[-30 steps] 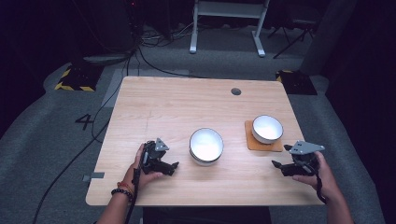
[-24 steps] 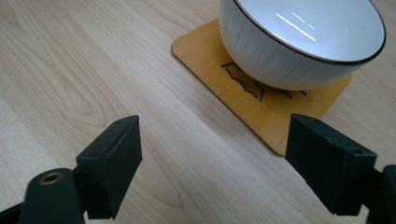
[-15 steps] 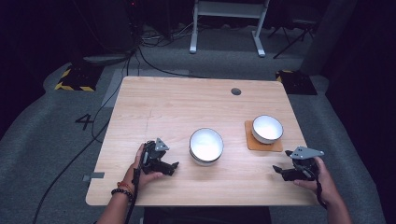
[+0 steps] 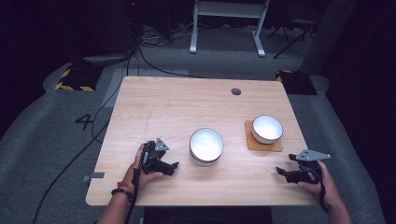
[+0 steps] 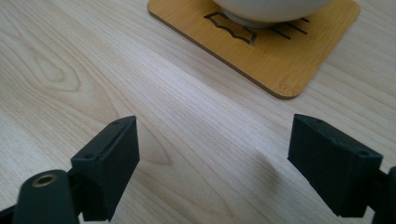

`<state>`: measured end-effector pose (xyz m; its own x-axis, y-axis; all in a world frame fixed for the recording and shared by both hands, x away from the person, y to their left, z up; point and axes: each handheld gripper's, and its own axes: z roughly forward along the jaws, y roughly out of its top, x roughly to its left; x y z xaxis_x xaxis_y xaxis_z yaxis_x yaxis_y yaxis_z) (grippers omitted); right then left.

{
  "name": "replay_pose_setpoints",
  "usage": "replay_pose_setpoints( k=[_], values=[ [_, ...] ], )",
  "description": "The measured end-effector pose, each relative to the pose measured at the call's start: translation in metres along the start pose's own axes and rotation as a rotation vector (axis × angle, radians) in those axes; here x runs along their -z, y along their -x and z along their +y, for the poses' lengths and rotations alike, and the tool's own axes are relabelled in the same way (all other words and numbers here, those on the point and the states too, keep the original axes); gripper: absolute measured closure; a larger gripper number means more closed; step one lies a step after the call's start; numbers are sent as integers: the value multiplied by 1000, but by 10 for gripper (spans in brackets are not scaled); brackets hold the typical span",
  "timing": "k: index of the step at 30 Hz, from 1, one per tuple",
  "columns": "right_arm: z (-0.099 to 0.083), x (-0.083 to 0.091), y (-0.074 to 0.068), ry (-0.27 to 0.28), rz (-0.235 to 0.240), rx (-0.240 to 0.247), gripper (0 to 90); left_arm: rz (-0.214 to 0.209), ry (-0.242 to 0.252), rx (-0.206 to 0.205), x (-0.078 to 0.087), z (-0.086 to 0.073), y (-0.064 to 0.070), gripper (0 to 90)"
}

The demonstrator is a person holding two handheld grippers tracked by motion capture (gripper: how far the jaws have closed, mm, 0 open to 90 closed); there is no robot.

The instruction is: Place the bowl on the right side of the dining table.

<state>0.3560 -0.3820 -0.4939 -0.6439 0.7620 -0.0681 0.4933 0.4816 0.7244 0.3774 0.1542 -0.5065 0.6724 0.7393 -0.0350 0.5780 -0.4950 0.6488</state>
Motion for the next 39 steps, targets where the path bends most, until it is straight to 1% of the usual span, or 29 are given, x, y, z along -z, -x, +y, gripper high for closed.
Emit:
replay_pose_setpoints(
  k=[1, 3, 4, 9, 11, 13, 15, 24, 26, 27, 39],
  values=[
    [-1, 0, 0, 2, -5, -1, 165, 0, 1, 1, 0, 0, 0, 2],
    [-3, -1, 2, 9, 1, -10, 165, 0, 0, 1, 0, 0, 0, 2],
    [-3, -1, 2, 6, 2, -23, 165, 0, 1, 1, 0, 0, 0, 2],
    [-9, -2, 5, 0, -4, -33, 164, -1, 0, 0, 0, 0, 0, 2],
    [-11, -2, 7, -1, 3, -58, 153, -1, 0, 0, 0, 0, 0, 2],
    [-14, -2, 9, 14, 7, -72, 155, -1, 0, 0, 0, 0, 0, 2],
    [-14, -2, 9, 11, 5, -65, 152, -1, 0, 0, 0, 0, 0, 2],
    [-14, -2, 9, 12, 6, -64, 148, 4, -1, 0, 0, 0, 0, 2],
    [-14, -2, 9, 12, 7, -64, 148, 11, -2, -4, 1, 0, 0, 3],
    [-14, -2, 9, 12, 7, -64, 148, 26, 4, -7, 1, 0, 0, 4],
    [-13, -3, 9, 11, 6, -66, 149, 21, 1, -7, 1, 0, 0, 4]
  ],
)
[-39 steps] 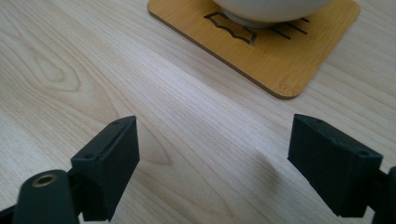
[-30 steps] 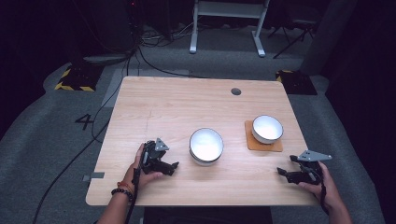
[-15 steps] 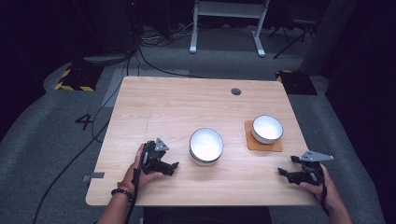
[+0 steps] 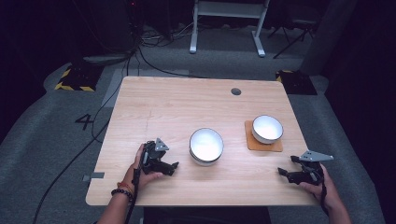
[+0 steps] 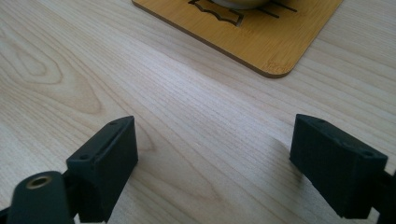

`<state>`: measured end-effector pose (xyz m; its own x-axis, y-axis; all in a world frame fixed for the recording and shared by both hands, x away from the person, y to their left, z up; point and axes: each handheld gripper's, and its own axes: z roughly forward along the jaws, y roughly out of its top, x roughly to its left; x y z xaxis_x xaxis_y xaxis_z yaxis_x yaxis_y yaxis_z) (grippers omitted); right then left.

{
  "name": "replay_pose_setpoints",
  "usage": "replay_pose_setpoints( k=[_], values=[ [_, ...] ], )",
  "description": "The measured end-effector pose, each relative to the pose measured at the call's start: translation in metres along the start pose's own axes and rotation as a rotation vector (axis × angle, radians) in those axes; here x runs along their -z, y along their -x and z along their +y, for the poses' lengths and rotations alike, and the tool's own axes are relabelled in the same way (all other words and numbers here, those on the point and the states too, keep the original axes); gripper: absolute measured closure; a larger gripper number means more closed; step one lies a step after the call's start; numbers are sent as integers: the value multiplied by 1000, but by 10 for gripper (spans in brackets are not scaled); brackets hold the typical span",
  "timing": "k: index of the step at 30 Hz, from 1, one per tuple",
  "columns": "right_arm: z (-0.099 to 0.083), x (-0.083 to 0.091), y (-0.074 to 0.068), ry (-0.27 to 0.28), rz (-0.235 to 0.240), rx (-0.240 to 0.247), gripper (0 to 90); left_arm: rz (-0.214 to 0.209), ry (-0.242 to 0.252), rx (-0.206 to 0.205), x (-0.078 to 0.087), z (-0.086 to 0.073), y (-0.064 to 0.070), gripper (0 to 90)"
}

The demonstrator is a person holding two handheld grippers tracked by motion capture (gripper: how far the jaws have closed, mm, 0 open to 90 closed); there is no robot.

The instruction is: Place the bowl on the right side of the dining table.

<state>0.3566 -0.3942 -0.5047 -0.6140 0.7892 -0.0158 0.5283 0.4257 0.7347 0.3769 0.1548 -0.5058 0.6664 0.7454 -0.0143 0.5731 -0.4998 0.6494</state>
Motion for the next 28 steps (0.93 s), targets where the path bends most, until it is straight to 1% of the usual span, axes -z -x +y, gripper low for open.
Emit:
replay_pose_setpoints(
  k=[18, 19, 21, 28],
  values=[
    [0, 0, 0, 0, 2, 0, 148, 0, 1, 1, 0, 0, 0, 4],
    [0, 0, 0, 0, 3, 1, 149, 4, 1, -5, 0, 0, 0, 4],
    [0, 0, 0, 0, 3, 1, 149, -14, -3, 1, 0, 0, 0, 3],
    [0, 0, 0, -1, 4, 1, 149, -17, 0, 6, -1, 0, 0, 2]
  ],
)
